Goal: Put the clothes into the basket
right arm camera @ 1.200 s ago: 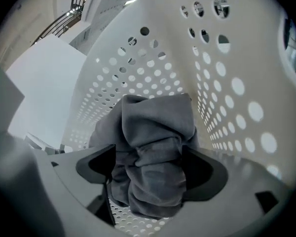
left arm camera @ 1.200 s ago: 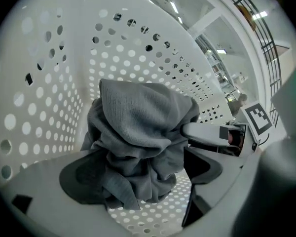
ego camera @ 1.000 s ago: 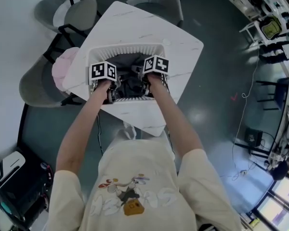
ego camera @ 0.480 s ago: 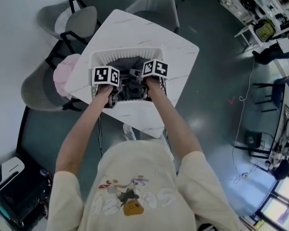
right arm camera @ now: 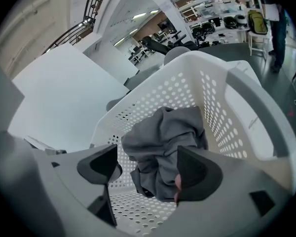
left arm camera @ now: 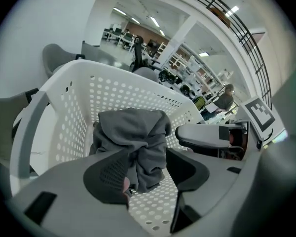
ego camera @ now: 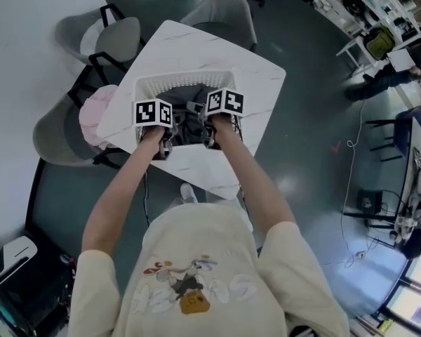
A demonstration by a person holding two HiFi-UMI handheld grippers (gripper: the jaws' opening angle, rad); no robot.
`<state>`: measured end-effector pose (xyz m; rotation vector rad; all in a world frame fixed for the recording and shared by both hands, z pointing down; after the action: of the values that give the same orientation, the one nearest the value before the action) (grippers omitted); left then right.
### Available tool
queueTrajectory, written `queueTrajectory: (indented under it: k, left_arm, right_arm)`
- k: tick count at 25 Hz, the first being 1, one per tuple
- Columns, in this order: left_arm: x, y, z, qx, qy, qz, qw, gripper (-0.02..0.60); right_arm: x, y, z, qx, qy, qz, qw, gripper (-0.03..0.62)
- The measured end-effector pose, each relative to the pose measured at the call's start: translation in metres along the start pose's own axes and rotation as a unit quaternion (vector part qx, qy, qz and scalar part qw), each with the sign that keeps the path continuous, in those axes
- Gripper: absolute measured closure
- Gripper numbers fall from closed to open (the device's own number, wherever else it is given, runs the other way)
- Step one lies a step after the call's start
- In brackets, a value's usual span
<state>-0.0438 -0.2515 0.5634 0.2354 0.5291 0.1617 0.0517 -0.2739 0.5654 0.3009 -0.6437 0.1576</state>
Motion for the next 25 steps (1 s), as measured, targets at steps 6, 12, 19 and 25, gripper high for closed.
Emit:
queueTrajectory:
  k: [6, 12, 19, 25]
  left_arm:
    - [-0.003, 0.000, -0.016, 0.022, -0.034, 0.012, 0.9991, 0.514]
    - [0.003, 0.005, -0.033, 0.055, -0.047, 0.009, 0.9973, 0.572]
    - [0.013, 0.011, -0.050, 0.081, -0.055, 0.014, 0.9951, 0.572]
    - [0.021, 0.019, -0.059, 0.094, -0.048, 0.019, 0.9942, 0.572]
  right_arm:
    - [-0.012, 0.000, -0.013, 0.022, 0.029, -0.037, 0.999, 0.321]
    - [-0.030, 0.014, -0.027, 0.033, 0.016, -0.063, 0.997, 0.398]
    - [-0.048, 0.028, -0.046, 0.072, 0.017, -0.059, 0.995, 0.515]
    - [-0.062, 0.035, -0.059, 0.095, 0.035, -0.102, 0.990, 0.548]
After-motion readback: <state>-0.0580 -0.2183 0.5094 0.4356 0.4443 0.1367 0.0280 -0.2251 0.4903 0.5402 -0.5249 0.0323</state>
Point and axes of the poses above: the fingertips, and each gripper's own axes: z forward along the fingers, x to its right, y out of its underside, the point moved 1 cm from there along -z, backward along the fingers, and after that the axes turned 8 degrees about -x, right-handed, at the moved point
